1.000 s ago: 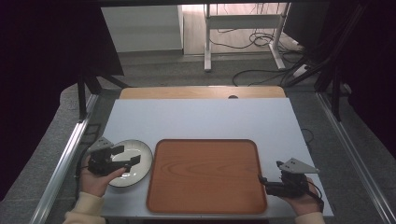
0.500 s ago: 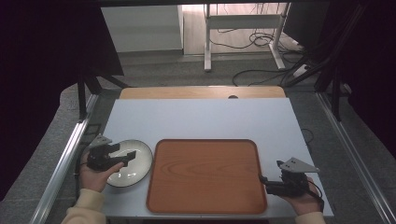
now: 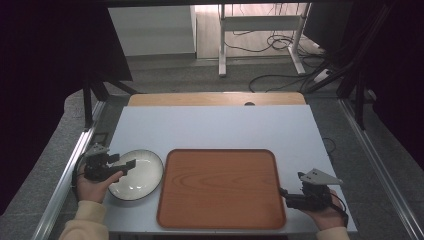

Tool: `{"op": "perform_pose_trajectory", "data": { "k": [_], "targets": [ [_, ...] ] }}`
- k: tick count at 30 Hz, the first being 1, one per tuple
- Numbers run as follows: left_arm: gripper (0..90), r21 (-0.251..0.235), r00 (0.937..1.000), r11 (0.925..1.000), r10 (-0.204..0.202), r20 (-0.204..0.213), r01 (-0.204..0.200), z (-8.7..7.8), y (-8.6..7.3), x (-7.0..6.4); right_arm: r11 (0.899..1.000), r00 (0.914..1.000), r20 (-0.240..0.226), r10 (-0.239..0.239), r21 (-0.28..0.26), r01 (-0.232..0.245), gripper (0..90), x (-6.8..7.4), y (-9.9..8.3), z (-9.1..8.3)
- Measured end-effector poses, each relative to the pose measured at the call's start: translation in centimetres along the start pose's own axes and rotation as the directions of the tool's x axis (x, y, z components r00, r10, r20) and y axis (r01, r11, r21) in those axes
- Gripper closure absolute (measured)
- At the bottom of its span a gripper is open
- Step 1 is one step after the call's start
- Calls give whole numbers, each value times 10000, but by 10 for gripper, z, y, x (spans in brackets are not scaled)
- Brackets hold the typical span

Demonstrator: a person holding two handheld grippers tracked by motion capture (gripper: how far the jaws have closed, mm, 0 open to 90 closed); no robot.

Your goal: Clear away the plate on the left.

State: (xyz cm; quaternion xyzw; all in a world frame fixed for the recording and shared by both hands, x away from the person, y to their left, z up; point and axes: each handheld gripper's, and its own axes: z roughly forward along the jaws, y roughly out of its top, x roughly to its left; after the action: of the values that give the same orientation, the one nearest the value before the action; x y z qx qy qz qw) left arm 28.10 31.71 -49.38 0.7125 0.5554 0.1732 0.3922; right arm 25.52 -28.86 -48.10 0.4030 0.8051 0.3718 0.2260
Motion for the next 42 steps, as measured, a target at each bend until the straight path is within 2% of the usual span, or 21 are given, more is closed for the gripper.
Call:
{"op": "perform_pose_trajectory", "data": {
  "k": [11, 17, 27, 33, 39, 42],
  "targets": [
    [272, 87, 9987, 9988, -477, -172, 478, 2, -3, 22, 10000, 10000, 26, -42, 81, 42, 151, 1, -1, 1],
    [259, 376, 9967, 9962, -784, -216, 792, 7, -5, 34, 9998, 9999, 24, -113, 191, 112, 151, 3, -1, 3],
    [278, 571, 9942, 9926, -1071, -104, 1075, 14, -7, 46, 9993, 9997, -67, -227, 280, 229, 152, 5, -1, 6],
    [305, 772, 9918, 9891, -1268, 173, 1251, 17, -9, 51, 9994, 9997, -41, -228, 276, 229, 153, 5, -1, 6],
    [317, 867, 9905, 9871, -1365, 154, 1347, 18, -10, 54, 9993, 9996, -49, -274, 267, 275, 153, 5, -1, 6],
    [330, 936, 9879, 9837, -1548, 82, 1534, 19, -12, 57, 9992, 9996, -41, -265, 290, 266, 153, 5, -1, 6]
  ]
}}
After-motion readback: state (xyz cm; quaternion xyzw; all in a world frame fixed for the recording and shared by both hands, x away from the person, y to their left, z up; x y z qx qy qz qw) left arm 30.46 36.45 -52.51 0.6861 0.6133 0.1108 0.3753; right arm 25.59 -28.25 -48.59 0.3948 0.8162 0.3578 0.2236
